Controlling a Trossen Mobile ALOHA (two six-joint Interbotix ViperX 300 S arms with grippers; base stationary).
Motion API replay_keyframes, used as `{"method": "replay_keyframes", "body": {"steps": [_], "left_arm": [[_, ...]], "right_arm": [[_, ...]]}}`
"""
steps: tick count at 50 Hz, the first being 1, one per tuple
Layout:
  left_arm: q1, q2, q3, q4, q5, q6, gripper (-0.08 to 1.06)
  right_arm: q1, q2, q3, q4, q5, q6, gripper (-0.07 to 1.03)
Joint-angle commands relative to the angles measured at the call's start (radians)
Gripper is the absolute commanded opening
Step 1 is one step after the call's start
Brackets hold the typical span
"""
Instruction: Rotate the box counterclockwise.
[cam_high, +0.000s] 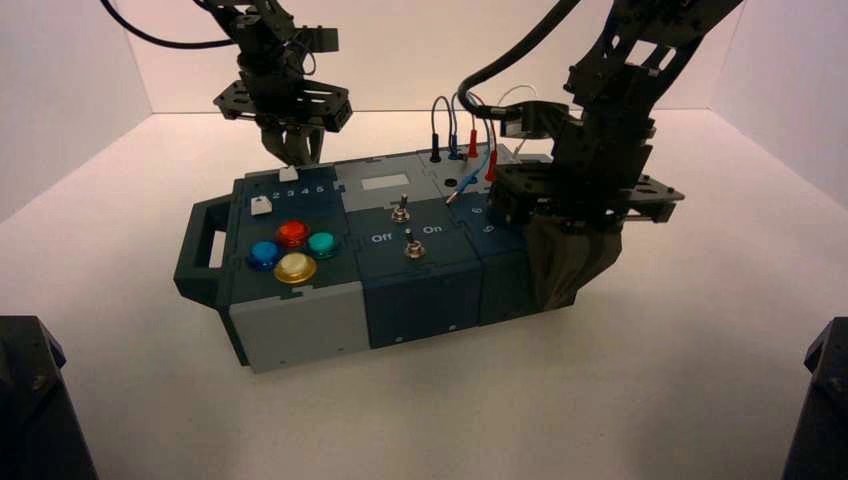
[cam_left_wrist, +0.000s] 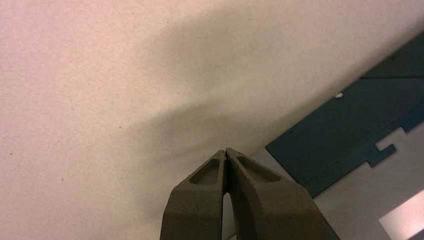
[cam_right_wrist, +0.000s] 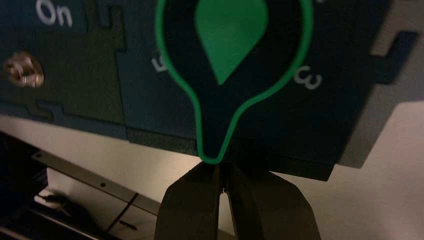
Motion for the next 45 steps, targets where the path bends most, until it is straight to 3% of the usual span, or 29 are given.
{"method": "replay_keyframes", "body": {"steps": [1, 19, 45], "left_arm": [[-0.058, 0.011, 0.012, -0.005, 0.055, 0.014, -0.03], [-0.091, 0.012, 0.014, -0.009, 0.143, 0.018, -0.03], [-0.181, 0.000, 0.021, -0.023, 0.189, 0.018, -0.03]], "right_arm": [[-0.057, -0.005, -0.055, -0.021, -0.011, -0.003, -0.02], [-0.115, 0.025, -0.132, -0.057, 0.009, -0.005, -0.02], [-0.153, 0.124, -0.256, -0.110, 0.011, -0.009, -0.02]]}}
